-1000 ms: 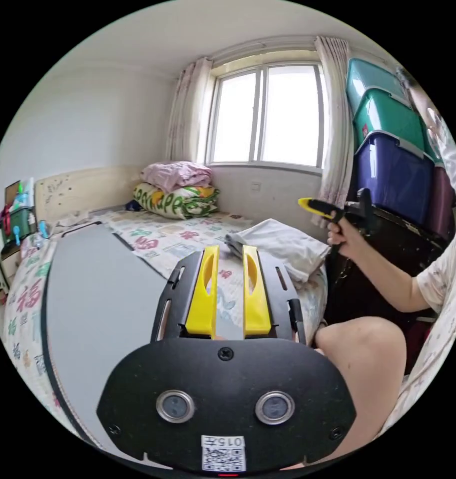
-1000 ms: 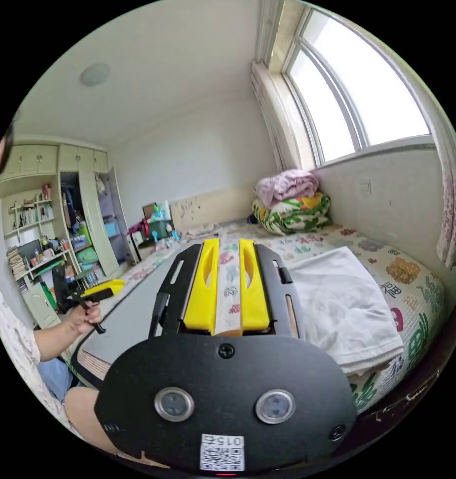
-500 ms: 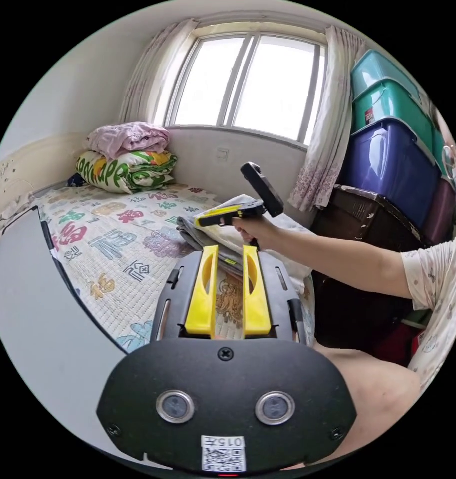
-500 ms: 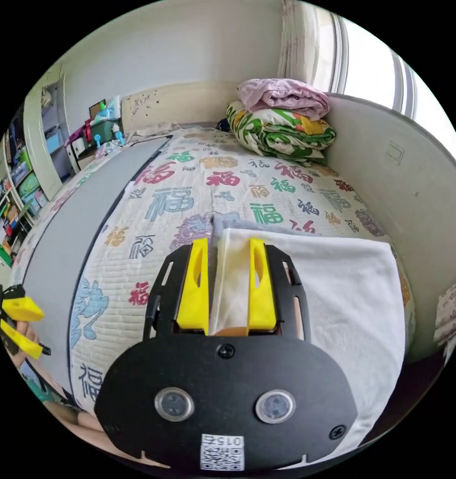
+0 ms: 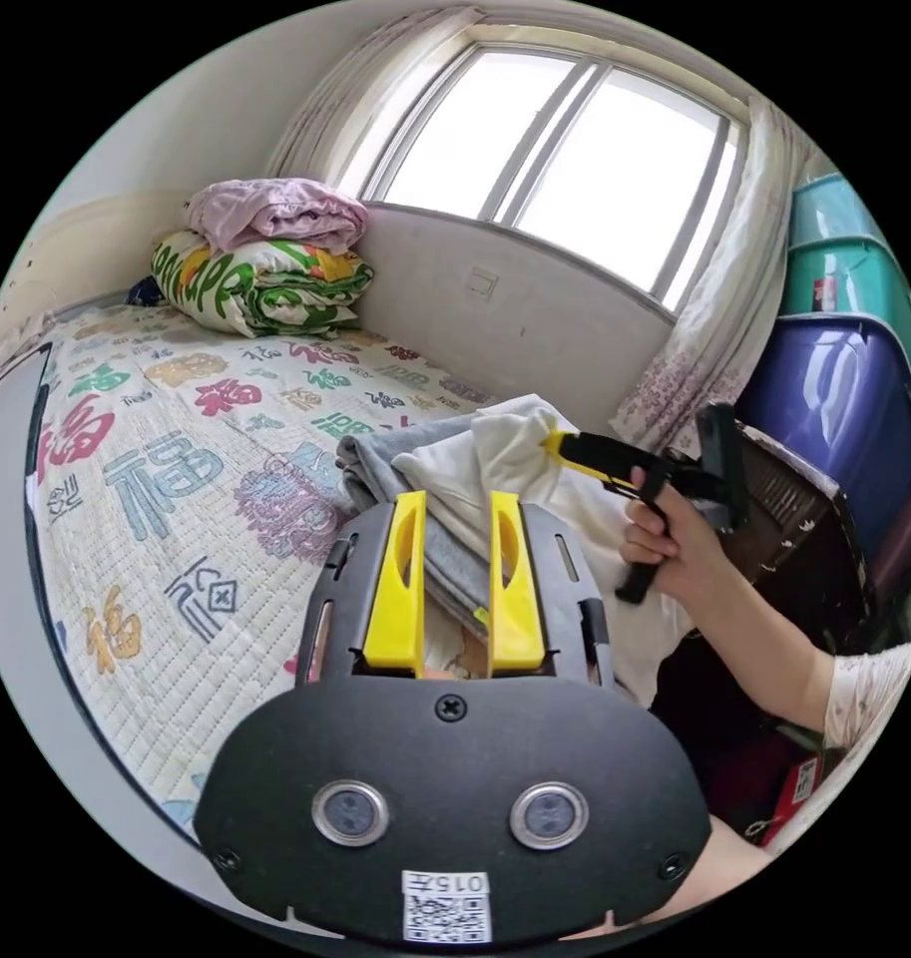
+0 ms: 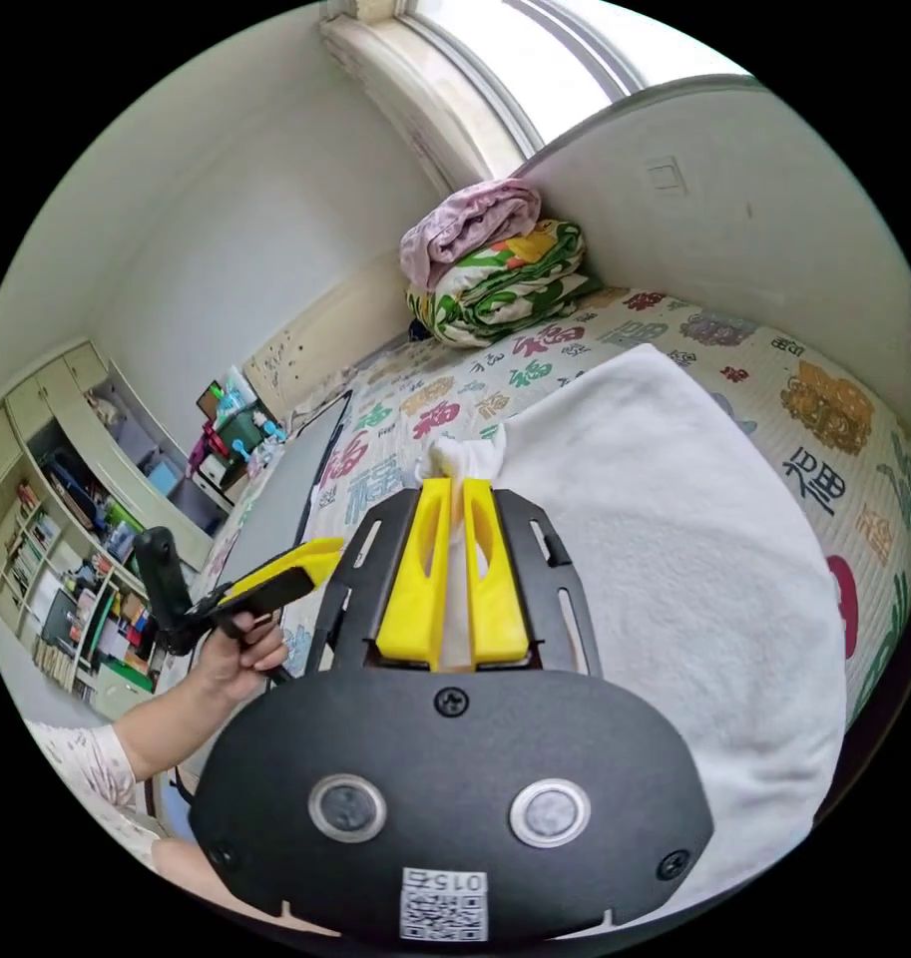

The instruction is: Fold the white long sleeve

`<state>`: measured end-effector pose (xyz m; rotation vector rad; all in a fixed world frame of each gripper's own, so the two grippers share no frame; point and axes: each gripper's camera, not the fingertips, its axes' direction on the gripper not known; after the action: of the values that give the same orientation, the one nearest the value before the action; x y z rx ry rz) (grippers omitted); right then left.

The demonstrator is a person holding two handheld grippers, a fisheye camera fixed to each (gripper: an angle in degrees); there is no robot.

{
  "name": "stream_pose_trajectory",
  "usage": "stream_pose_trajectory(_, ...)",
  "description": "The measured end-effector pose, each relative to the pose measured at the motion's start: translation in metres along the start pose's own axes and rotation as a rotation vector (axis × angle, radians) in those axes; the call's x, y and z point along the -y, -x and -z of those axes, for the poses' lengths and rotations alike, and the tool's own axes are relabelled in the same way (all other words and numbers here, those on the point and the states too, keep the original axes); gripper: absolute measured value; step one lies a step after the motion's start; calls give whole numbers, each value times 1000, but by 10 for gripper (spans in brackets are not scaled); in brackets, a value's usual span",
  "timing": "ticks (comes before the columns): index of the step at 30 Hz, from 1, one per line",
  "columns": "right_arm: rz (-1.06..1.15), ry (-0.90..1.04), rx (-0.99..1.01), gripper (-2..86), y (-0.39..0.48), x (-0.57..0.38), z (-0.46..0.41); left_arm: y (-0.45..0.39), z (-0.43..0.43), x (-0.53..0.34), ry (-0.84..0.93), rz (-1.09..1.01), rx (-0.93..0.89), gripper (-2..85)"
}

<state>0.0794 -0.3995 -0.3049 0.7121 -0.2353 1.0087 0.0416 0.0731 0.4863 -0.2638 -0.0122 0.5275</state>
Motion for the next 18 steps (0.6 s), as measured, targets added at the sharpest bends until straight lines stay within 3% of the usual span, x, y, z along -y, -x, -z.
stream_pose_trajectory(6, -185, -69, 169, 9, -8, 18, 36, -2, -76, 30, 12, 43, 124, 110)
stream_pose_trajectory(10, -143, -76, 139, 8, 22, 23, 53, -11, -113, 48, 94, 24, 189, 117)
stream_pose_trajectory(15, -155, -67, 94, 8, 54, 24, 73, -12, -110, 67, 114, 122, 87, 63)
stream_pose_trajectory(18, -108, -65, 38, 8, 92, 25, 105, -30, -63, 69, -25, 134, 33, 36)
